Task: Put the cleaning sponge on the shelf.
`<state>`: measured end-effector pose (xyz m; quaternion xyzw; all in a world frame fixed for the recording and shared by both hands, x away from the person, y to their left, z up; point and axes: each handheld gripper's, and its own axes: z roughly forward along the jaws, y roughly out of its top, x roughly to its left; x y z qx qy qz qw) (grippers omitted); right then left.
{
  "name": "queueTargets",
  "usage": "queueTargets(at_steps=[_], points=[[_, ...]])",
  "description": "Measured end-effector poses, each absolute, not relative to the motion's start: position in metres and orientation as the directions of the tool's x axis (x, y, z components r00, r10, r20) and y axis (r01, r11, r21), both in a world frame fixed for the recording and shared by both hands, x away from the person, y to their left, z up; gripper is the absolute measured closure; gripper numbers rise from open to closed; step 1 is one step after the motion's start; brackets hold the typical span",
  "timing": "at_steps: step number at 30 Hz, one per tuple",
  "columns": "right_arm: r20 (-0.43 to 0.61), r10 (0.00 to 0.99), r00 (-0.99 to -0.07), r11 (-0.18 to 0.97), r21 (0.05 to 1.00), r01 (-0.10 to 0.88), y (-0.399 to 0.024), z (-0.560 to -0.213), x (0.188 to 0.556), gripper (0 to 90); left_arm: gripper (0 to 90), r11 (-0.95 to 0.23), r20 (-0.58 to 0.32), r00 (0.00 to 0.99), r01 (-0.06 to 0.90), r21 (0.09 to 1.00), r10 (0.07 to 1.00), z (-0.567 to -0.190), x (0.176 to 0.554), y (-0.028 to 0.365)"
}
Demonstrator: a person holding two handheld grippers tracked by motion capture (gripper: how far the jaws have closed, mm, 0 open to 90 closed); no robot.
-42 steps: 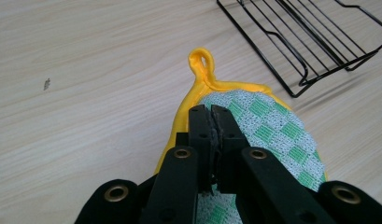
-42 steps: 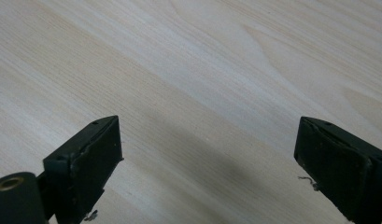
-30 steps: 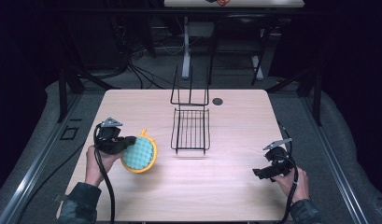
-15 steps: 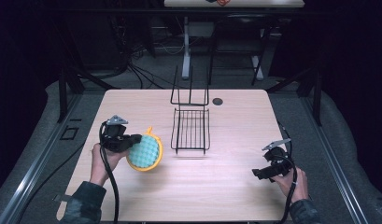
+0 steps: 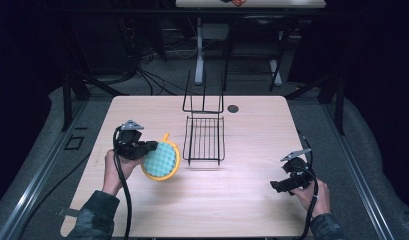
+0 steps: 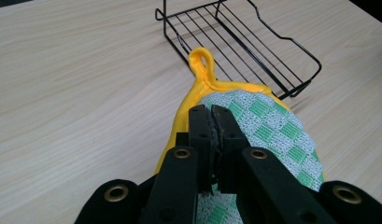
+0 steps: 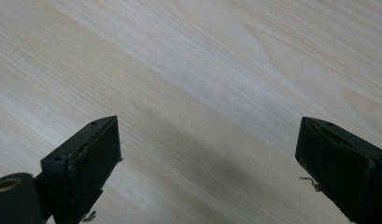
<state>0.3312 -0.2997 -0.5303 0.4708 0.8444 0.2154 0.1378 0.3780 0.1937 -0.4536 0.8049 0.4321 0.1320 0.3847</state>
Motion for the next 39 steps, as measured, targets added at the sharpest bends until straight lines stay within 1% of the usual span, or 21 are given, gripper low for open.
queueTargets(at_steps=[5,18,25,39], points=[[-0.025,0.856,-0.517,0.460,0.494,0.738,-0.300,-0.530,0.331,6.3,88.0,-0.334,-0.117,0.599,0.587,0.737,0.792,-0.452,0.381,0.183],[-0.023,0.854,-0.520,0.462,0.493,0.737,-0.298,-0.530,0.330,6.1,88.0,-0.343,-0.109,0.611,0.573,0.744,0.784,-0.448,0.388,0.171],[-0.016,0.855,-0.518,0.458,0.490,0.741,-0.300,-0.531,0.330,6.1,88.1,-0.331,-0.121,0.615,0.568,0.753,0.779,-0.449,0.393,0.157],[-0.015,0.860,-0.510,0.447,0.503,0.739,-0.302,-0.529,0.330,5.7,88.2,-0.287,-0.132,0.597,0.553,0.782,0.792,-0.452,0.405,0.144]])
